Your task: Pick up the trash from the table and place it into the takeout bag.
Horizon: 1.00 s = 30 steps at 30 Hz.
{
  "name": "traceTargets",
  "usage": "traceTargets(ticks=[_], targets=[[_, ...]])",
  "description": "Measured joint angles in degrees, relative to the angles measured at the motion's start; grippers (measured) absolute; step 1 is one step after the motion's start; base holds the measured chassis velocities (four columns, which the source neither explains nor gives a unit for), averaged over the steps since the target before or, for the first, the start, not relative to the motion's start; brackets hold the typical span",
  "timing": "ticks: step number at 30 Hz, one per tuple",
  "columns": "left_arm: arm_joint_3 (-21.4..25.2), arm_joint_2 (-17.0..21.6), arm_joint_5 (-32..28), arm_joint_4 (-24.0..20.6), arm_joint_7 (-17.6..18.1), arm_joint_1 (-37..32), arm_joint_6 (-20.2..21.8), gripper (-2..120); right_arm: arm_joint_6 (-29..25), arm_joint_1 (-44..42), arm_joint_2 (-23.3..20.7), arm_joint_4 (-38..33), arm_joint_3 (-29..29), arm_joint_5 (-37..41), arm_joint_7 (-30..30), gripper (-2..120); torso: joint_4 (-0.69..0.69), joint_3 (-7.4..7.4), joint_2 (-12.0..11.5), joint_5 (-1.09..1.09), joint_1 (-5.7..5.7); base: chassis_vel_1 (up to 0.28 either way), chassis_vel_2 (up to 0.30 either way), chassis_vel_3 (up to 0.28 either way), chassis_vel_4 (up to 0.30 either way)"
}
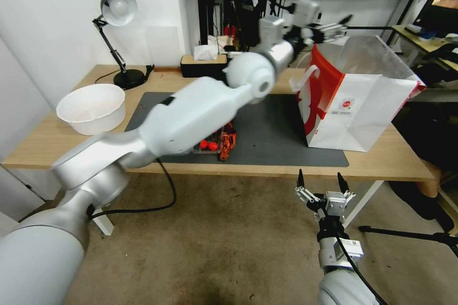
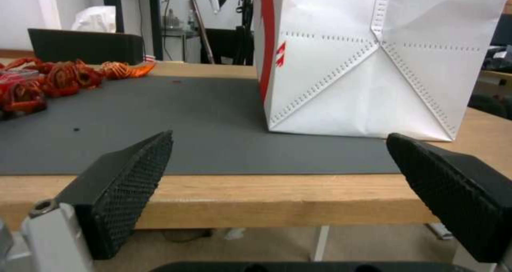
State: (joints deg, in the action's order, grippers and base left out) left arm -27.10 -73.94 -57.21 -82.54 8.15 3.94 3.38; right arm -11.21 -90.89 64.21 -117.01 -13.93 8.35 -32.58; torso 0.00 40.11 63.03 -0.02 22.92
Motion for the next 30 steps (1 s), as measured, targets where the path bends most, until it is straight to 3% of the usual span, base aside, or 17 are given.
traceTargets(ticks=[3, 6, 11, 23, 30], targets=[[1.9, 2.6, 1.5, -0.8, -0.3, -0.9, 0.1, 100, 0.0, -0.1, 0.0, 0.0, 0.1, 0.0, 0.0, 100, 0.00, 0.00, 0.0, -0.01, 0.00, 0.000, 0.000, 0.000, 0.000], [5.1, 8.6, 2.8, -2.8, -0.8, -3.7, 0.1, 100, 0.0, 0.0, -0.1, 0.0, 0.2, -0.1, 0.0, 100, 0.00, 0.00, 0.0, 0.00, 0.00, 0.000, 0.000, 0.000, 0.000], [8.4, 13.3, 4.1, -5.6, -1.0, -8.3, 0.3, 100, 0.0, 0.4, -0.2, 0.0, 0.3, -0.1, 0.0, 100, 0.01, 0.00, 0.0, 0.00, 0.00, 0.000, 0.000, 0.000, 0.000], [27.5, 25.7, 14.2, -17.9, -1.0, -32.2, 1.8, 100, 0.2, 0.9, -0.4, 0.3, 1.1, -0.2, 0.1, 100, 0.03, 0.00, 0.0, 0.00, 0.00, 0.000, 0.000, 0.000, 0.000], [35.6, 29.4, 18.3, -23.5, -0.9, -44.6, 0.4, 100, 0.2, 1.0, -0.4, 0.6, 1.2, -0.2, 0.1, 100, -0.01, -0.01, 0.0, 0.02, 0.01, 0.000, 0.000, 0.000, 0.000]])
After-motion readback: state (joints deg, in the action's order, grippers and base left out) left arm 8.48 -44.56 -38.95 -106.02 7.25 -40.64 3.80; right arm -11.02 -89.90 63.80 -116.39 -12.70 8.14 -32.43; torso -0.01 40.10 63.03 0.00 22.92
